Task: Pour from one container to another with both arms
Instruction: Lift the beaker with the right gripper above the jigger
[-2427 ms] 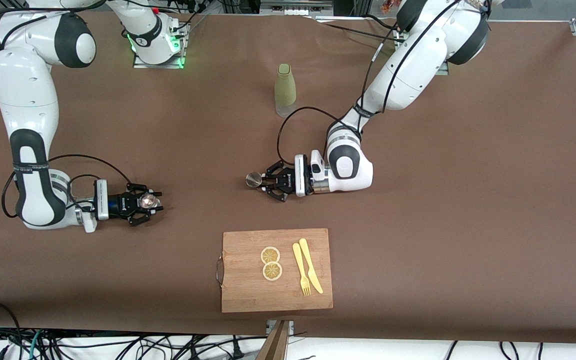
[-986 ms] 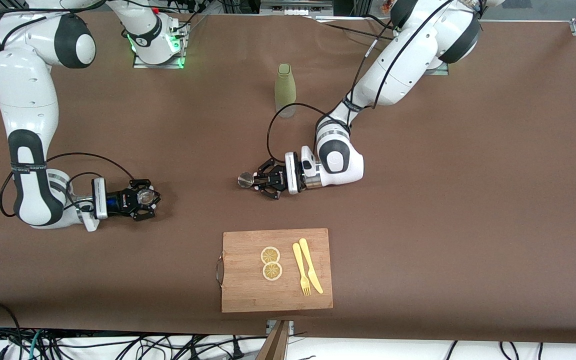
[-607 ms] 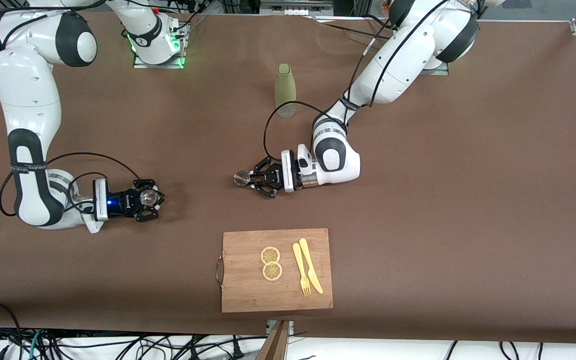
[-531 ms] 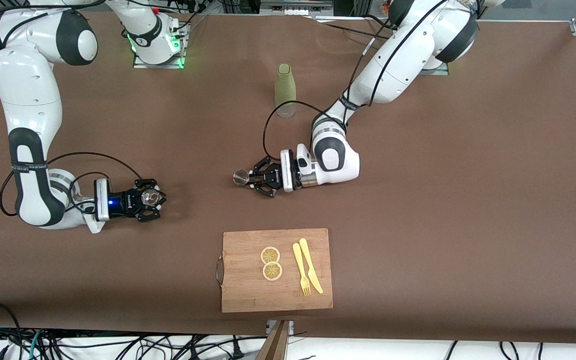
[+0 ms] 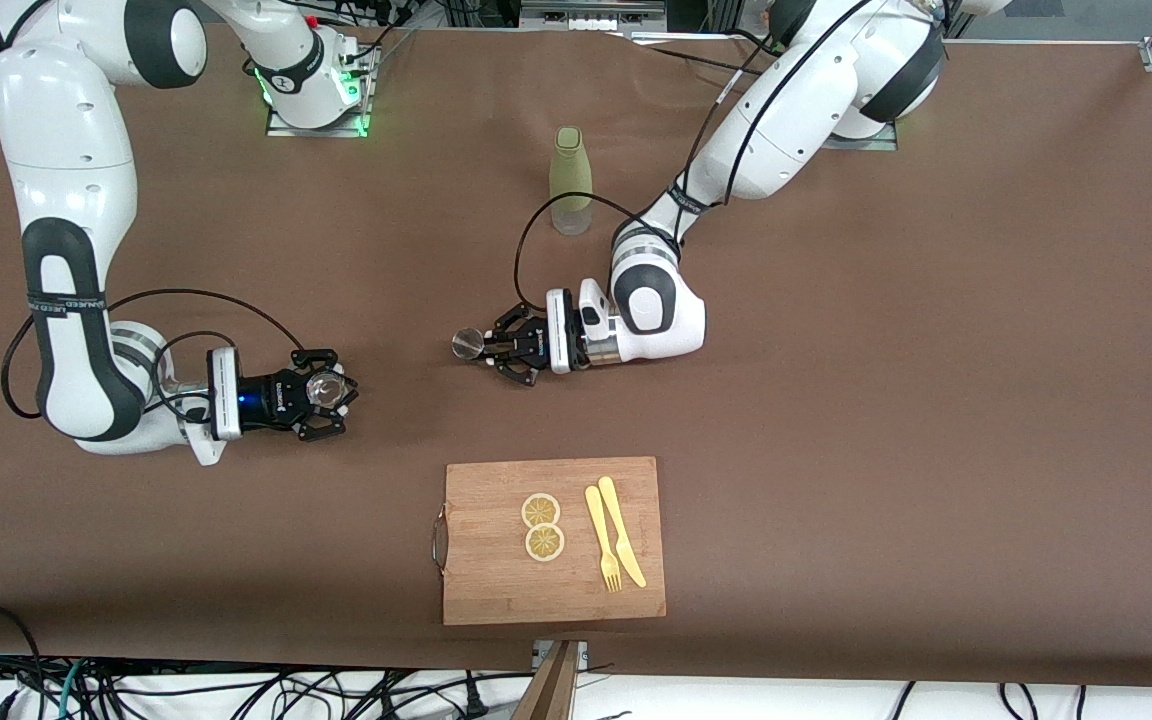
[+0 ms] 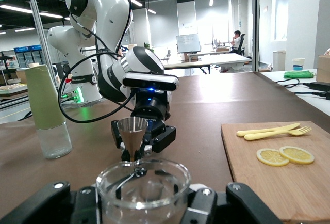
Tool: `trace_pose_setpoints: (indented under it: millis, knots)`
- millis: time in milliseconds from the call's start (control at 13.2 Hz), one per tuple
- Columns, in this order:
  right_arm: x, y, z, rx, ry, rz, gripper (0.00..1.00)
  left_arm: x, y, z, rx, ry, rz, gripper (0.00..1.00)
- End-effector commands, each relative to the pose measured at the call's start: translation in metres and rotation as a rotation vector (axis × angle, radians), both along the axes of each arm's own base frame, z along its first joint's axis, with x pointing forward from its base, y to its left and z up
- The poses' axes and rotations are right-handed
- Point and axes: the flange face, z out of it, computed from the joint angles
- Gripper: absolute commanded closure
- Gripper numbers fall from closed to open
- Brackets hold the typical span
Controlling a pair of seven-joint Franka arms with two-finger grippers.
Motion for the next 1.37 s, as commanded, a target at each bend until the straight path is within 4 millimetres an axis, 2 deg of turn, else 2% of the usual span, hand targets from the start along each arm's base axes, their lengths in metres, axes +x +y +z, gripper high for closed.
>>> trace_pose_setpoints:
  millis: [0, 228, 607, 758, 986, 1289]
  knots:
    - [-0.005, 0.009, 0.026, -0.047, 0.017, -0.017, 0.91, 0.002, -0.013, 0.004, 0.014, -0.012, 0.031, 1.00]
    - [-0.002, 0.021, 0.046, -0.091, 0.004, -0.021, 0.91, 0.000, -0.013, 0.000, 0.017, -0.005, 0.030, 1.00]
    - [-0.015, 0.041, 0.067, -0.155, 0.013, -0.042, 0.91, -0.005, -0.025, 0.007, 0.007, 0.017, 0.024, 1.00]
    - [-0.017, 0.048, 0.066, -0.144, 0.019, -0.050, 0.91, -0.008, -0.032, 0.011, 0.005, 0.012, 0.022, 1.00]
    - [-0.023, 0.066, 0.064, -0.122, 0.025, -0.047, 0.91, -0.007, -0.031, 0.009, 0.016, 0.024, 0.030, 1.00]
    - [-0.037, 0.079, 0.080, -0.182, 0.008, -0.072, 0.91, -0.007, -0.032, 0.009, 0.015, 0.025, 0.030, 1.00]
